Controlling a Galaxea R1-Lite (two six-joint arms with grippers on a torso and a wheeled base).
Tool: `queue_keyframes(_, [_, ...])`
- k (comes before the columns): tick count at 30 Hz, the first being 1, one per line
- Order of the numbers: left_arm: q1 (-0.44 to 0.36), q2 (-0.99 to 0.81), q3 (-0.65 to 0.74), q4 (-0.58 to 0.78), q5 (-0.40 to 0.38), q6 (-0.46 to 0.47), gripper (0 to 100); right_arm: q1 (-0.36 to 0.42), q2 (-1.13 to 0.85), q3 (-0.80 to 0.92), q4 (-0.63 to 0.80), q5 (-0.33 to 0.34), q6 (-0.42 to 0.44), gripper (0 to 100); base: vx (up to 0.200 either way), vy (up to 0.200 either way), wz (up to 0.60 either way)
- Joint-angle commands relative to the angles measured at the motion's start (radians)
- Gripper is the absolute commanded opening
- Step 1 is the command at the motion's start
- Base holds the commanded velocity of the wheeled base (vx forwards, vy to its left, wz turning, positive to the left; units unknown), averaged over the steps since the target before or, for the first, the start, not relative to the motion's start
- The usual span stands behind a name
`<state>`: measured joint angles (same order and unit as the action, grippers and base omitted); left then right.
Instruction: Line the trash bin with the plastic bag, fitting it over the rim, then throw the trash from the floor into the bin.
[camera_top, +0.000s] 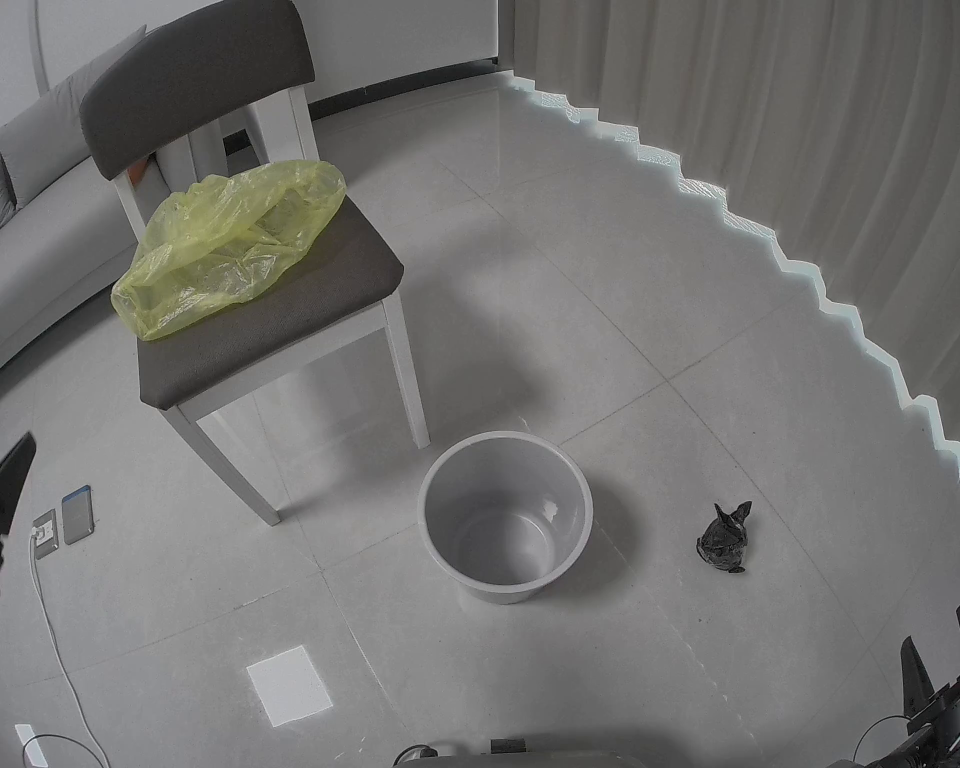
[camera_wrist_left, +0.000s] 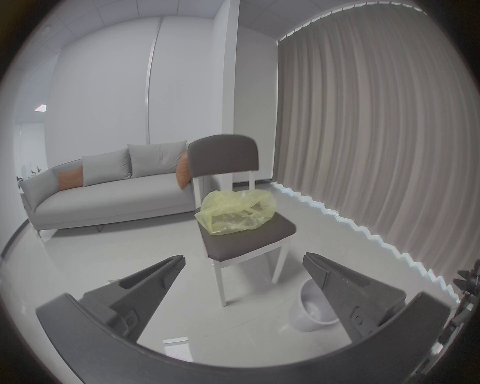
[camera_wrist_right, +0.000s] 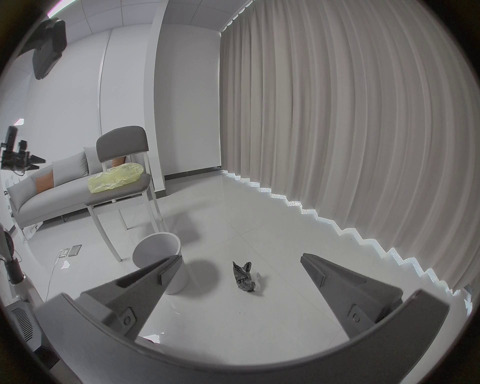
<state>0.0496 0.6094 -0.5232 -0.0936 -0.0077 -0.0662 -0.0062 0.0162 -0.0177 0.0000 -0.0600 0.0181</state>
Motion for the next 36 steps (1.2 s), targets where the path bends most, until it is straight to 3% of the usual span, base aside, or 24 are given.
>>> queue_keyframes(1, [0.185, 0.619, -0.34, -0.043, 0.035, 0.039, 100, 0.0, -0.009, 0.018, -0.002, -0.001, 0.006, 100, 0.0, 0.0, 0.0])
queue_keyframes(14, [0.208, 0.922, -0.633, 0.023, 0.029, 0.031, 100, 0.0, -0.01, 0.018, -0.003, -0.001, 0.011, 100, 0.0, 0.0, 0.0])
queue_keyframes(36, [0.207, 1.224, -0.946, 0.083, -0.009, -0.015, 100, 0.0, -0.009, 0.018, -0.003, -0.003, 0.013, 100, 0.0, 0.0, 0.0])
